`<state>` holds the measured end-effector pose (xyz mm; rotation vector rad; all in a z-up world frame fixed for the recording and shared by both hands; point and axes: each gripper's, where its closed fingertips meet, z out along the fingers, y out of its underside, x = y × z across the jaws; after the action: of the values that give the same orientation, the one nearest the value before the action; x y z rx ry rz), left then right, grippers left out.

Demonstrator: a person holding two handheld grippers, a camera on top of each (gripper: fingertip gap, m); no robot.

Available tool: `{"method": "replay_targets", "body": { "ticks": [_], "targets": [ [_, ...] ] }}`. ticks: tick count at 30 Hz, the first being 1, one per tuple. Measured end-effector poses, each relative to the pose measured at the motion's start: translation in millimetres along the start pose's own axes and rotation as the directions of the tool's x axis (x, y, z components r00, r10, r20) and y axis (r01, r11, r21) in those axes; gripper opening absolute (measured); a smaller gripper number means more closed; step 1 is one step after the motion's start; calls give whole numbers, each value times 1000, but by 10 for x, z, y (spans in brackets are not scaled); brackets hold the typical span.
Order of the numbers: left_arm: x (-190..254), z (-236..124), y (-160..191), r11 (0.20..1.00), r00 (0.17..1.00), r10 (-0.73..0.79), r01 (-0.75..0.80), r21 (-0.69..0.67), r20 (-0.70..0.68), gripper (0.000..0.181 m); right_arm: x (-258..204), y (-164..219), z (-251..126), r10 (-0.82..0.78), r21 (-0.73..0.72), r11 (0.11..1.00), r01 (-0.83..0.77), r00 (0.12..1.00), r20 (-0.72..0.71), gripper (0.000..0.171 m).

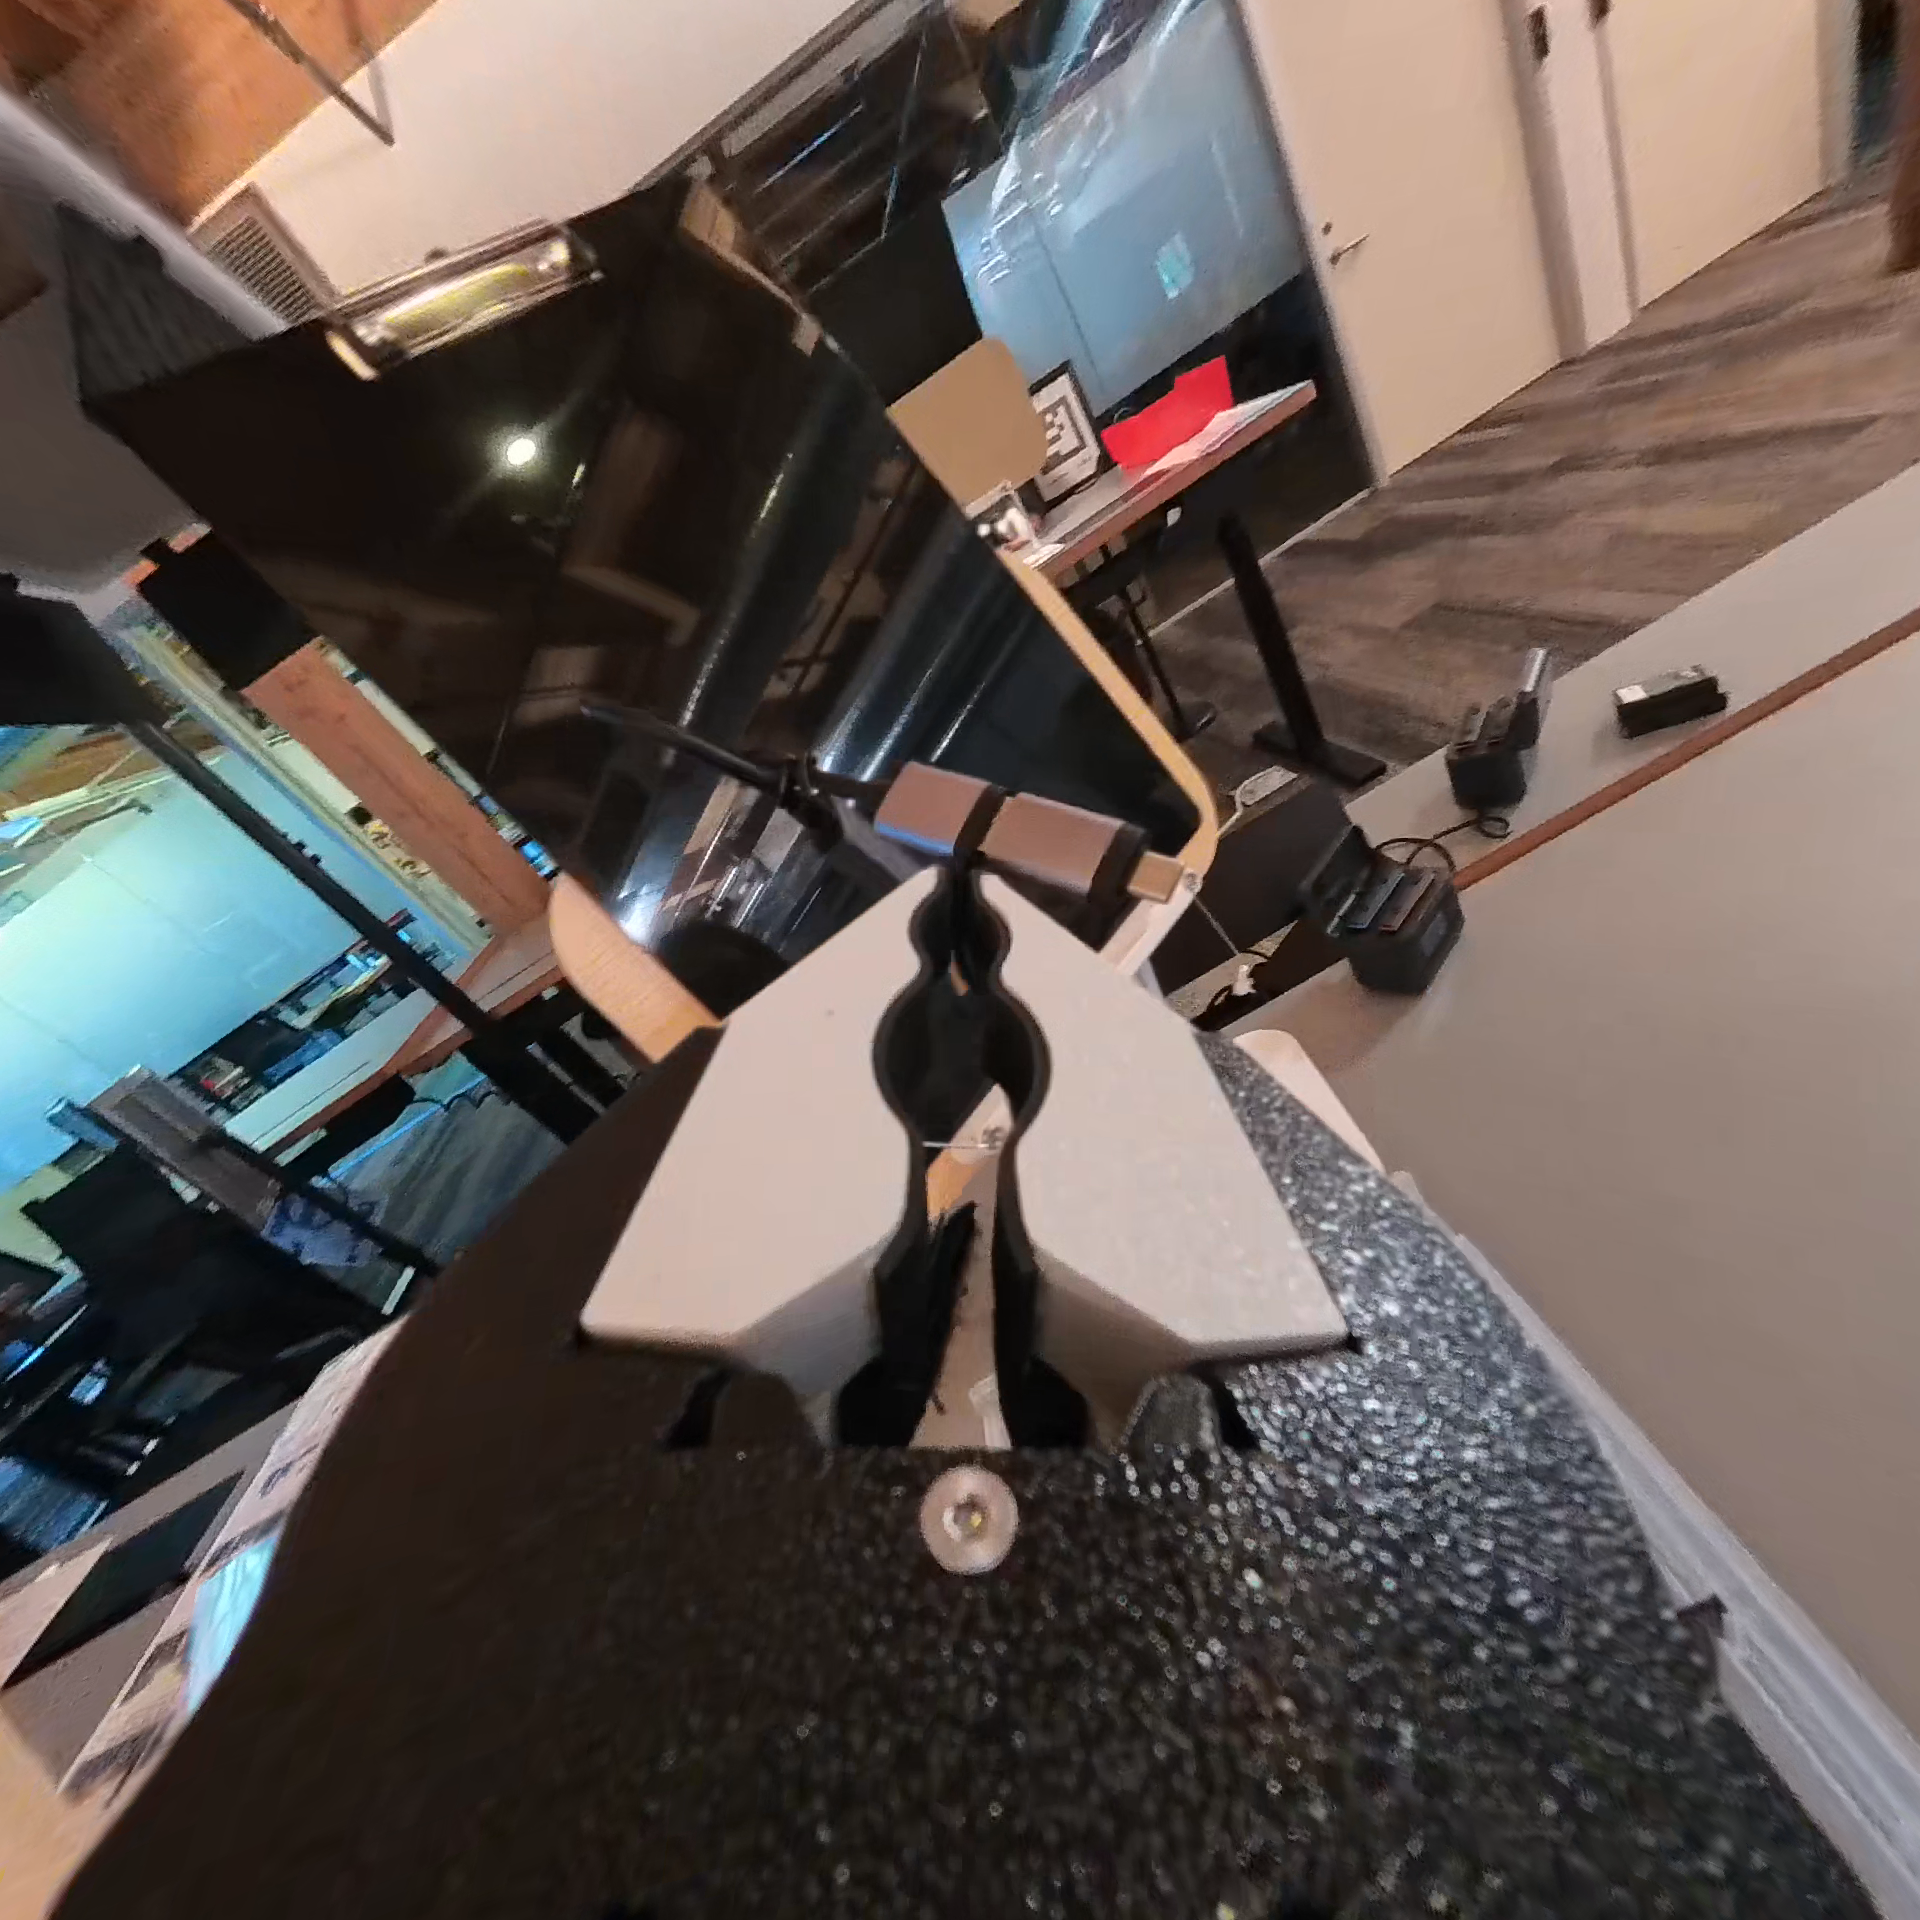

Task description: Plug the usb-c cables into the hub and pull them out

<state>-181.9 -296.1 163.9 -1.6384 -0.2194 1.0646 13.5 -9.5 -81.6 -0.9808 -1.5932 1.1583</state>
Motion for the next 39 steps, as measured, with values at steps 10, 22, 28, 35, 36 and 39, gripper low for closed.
{"method": "replay_targets", "body": {
  "ticks": [10, 22, 28, 35, 36, 39],
  "targets": [
    [1305, 160, -332, 995, 940, -55, 80, 61, -337, 0, -41, -120, -31, 3, 74, 997, -6, 999, 48, 45],
    [3138, -175, -587, 982, 529, 30, 143, 124, -848, 0, -7, -916, -62, 239, 153, 931, -330, 872, 427, 65],
    [3284, -236, -639, 974, 490, 53, 168, 154, -870, 0, -269, -856, -141, 410, -39, 846, -532, 602, 686, 16],
    [3046, -56, -442, 958, 569, -251, 264, -116, -783, 17, 145, -904, -178, -54, 261, 965, 2, 980, 190, 7],
    [2966, -26, -440, 938, 599, -311, 321, -135, -738, 23, 242, -880, -174, -192, 248, 953, 176, 981, 39, 7],
    [3019, -99, -529, 837, 509, -469, 518, -178, -722, 25, 356, -824, -175, -546, 135, 790, 598, 786, -290, 7]
  ]
}}
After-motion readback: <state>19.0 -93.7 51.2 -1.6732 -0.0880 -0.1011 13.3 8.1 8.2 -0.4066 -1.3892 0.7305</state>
